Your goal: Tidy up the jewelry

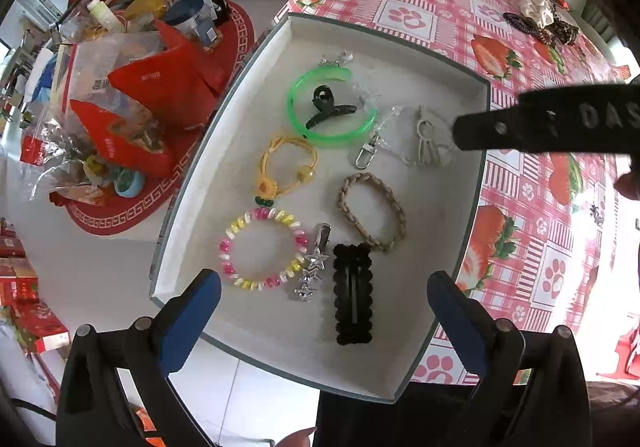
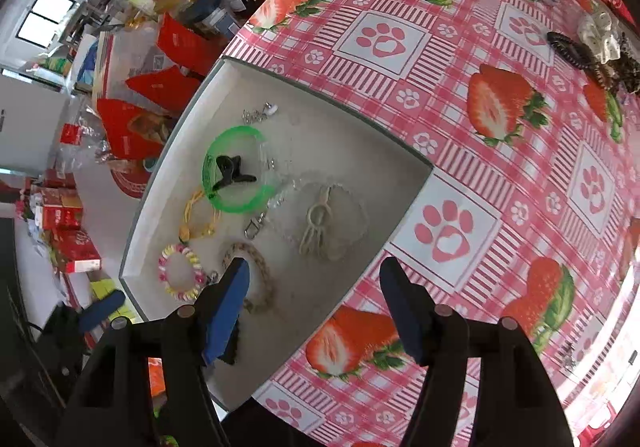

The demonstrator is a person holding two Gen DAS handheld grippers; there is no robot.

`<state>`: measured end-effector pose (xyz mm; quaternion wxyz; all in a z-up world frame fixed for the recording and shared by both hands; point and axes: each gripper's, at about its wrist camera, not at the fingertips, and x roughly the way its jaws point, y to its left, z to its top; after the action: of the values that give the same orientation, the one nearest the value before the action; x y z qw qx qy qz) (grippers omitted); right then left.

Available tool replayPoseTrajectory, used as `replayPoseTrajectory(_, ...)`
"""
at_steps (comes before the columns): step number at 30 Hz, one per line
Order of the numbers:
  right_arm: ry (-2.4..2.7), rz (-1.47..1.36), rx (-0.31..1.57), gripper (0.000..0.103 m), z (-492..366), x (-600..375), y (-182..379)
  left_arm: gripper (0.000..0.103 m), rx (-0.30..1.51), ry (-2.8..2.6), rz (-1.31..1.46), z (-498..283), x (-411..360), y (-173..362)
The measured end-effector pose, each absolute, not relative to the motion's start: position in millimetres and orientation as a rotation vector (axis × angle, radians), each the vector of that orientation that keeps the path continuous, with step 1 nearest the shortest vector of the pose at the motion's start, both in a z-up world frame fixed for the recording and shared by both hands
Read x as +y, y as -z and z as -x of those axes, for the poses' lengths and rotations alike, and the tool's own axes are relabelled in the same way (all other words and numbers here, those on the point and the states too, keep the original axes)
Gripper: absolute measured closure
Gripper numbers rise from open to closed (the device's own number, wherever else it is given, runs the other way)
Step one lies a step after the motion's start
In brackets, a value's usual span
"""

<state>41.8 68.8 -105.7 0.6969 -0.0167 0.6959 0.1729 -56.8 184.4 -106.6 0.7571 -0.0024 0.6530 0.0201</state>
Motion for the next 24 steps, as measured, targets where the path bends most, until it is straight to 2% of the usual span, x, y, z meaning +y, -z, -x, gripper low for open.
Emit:
replayPoseTrajectory(2,-0.377,0.050,1.551,0.022,-39,69,102,0.000,1.431,-0.050,0.004,56,186,104)
replayPoseTrajectory(10,-0.335,0.099,1.508,0.019,-29,65,68,0.000,1.419,-0.054,0.016,54,193,76)
replayPoseTrajectory(14,-0.314,0.155,1.481,0.003,-24,67,57,0.000,1.414,-0.069,0.019,53,196,69)
replayPoseTrajectory(24,-0.325,0.290,1.422,0.003,-10,82,43,0.000,1.408,-0.105,0.032,60,208,60)
